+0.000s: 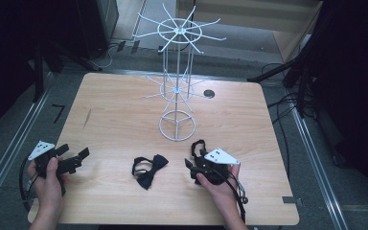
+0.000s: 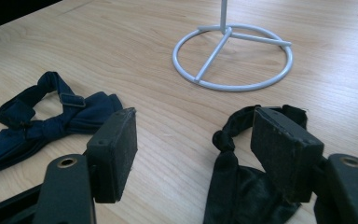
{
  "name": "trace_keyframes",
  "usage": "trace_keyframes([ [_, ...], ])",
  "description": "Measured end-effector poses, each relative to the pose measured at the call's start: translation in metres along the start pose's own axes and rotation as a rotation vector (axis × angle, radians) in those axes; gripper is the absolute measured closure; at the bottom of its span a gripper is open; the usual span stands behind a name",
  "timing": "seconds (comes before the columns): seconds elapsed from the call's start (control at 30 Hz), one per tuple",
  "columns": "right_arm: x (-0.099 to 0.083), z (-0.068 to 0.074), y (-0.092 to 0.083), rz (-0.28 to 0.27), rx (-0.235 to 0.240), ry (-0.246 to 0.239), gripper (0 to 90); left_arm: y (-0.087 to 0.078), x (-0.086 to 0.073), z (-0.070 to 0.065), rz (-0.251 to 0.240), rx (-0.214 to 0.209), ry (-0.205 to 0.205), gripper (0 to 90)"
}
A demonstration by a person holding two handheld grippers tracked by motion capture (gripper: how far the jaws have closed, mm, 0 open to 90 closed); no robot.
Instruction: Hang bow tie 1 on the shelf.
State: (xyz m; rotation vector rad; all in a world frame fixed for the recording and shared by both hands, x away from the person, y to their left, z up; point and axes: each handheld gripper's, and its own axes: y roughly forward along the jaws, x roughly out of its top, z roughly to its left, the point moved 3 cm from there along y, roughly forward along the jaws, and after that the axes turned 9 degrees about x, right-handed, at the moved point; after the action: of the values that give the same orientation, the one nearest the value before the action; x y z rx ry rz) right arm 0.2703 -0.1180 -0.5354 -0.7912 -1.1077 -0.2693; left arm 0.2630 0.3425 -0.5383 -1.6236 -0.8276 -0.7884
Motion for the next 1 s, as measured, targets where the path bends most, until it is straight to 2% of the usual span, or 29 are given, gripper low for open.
trace_keyframes([
  [0.4,0.007,0.018,0.022,0.010,0.047,-0.008,31.7,0.000,0.000,-0.001,0.001,0.001,0.007,8.4],
  [0.5,0.013,0.022,0.025,0.003,0.060,-0.017,34.5,0.001,0.000,-0.001,0.007,0.001,0.008,8.4],
  [0.6,0.018,0.024,0.027,-0.016,0.070,-0.013,35.8,0.001,0.000,-0.001,0.010,0.001,0.012,8.4],
  [0.77,0.020,0.026,0.033,-0.009,0.082,-0.007,35.9,0.001,0.000,-0.002,0.007,0.002,0.017,8.4],
  [1.0,0.022,0.032,0.039,-0.005,0.093,-0.033,35.5,0.001,0.000,-0.002,0.005,0.004,0.020,8.4],
])
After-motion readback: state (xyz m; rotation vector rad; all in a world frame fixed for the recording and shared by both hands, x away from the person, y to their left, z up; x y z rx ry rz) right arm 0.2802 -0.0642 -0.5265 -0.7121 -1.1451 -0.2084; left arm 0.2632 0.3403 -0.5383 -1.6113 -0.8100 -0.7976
